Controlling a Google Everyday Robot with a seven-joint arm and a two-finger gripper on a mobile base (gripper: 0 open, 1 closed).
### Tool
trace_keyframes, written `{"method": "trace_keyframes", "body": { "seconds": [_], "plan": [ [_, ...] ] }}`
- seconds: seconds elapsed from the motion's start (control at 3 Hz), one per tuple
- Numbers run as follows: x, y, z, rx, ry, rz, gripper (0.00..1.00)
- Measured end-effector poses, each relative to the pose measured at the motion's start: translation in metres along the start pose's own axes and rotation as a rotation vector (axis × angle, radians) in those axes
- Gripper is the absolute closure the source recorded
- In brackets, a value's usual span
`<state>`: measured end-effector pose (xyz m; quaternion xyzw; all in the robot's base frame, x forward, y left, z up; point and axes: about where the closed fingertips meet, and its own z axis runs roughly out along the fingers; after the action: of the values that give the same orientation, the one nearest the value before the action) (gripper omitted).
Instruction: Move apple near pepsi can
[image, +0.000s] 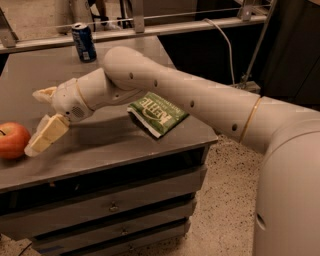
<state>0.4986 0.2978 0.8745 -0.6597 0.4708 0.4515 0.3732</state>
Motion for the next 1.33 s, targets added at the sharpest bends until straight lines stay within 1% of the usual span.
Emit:
{"method": "trace_keyframes", "body": {
  "seconds": [0.33,0.67,1.0,1.33],
  "plan": [
    [0.002,0.006,0.016,-0.010,0.010,-0.018,0.00],
    [0.002,0.010,0.027,-0.016,0.008,-0.034,0.18],
    [0.004,0.013,0.036,-0.019,-0.001,-0.029,0.41],
    [0.005,0.015,0.041,-0.015,-0.013,-0.012,0.64]
  ]
}}
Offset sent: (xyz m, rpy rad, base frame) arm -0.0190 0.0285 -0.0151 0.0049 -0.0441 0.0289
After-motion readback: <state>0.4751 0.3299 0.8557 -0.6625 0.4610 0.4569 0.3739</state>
